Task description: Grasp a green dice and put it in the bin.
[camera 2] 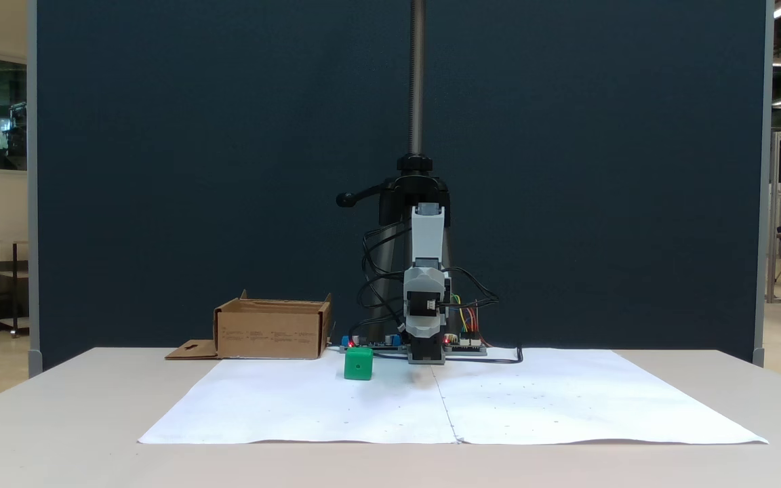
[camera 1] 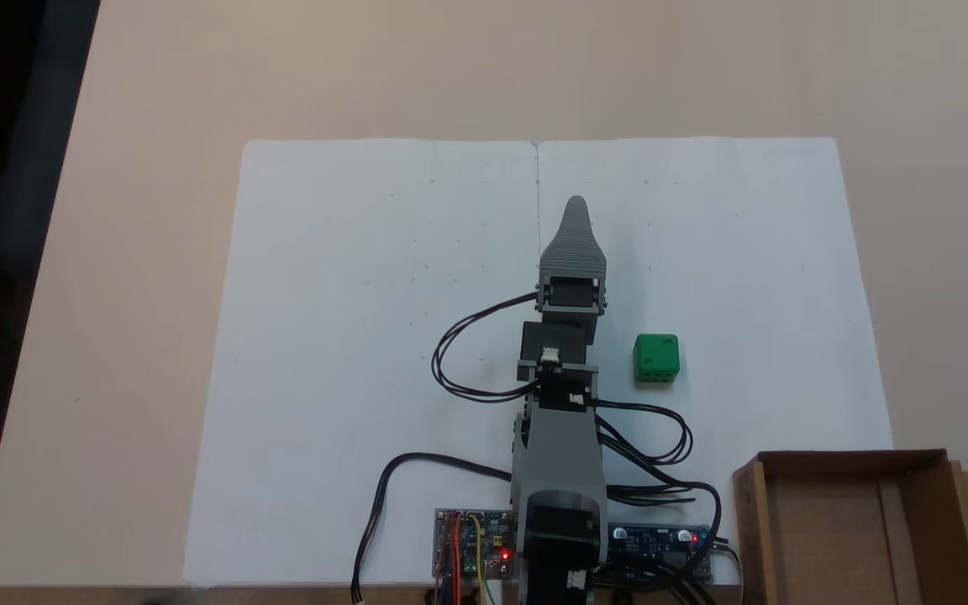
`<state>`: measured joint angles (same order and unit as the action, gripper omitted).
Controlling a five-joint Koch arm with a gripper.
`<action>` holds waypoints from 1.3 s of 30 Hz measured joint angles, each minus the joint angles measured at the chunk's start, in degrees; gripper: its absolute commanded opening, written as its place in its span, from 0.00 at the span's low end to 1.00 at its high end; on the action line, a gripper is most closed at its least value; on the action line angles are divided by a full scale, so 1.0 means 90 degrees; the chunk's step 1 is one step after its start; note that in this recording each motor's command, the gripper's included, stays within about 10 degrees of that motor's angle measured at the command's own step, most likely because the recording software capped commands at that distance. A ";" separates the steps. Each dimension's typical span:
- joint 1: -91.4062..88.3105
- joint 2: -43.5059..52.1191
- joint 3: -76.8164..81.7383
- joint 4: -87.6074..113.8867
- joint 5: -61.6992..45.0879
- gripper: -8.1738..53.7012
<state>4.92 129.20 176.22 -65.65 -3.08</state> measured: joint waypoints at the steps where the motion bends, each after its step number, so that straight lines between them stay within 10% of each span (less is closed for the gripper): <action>1: 0.0000 0.0000 0.0000 0.0000 0.0000 0.84; 24: 0.0146 0.0000 -0.0293 0.0049 0.0000 0.79; 39: 0.0566 0.0000 -0.2930 0.5889 0.0000 0.84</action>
<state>10.02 129.20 149.85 -12.66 -3.08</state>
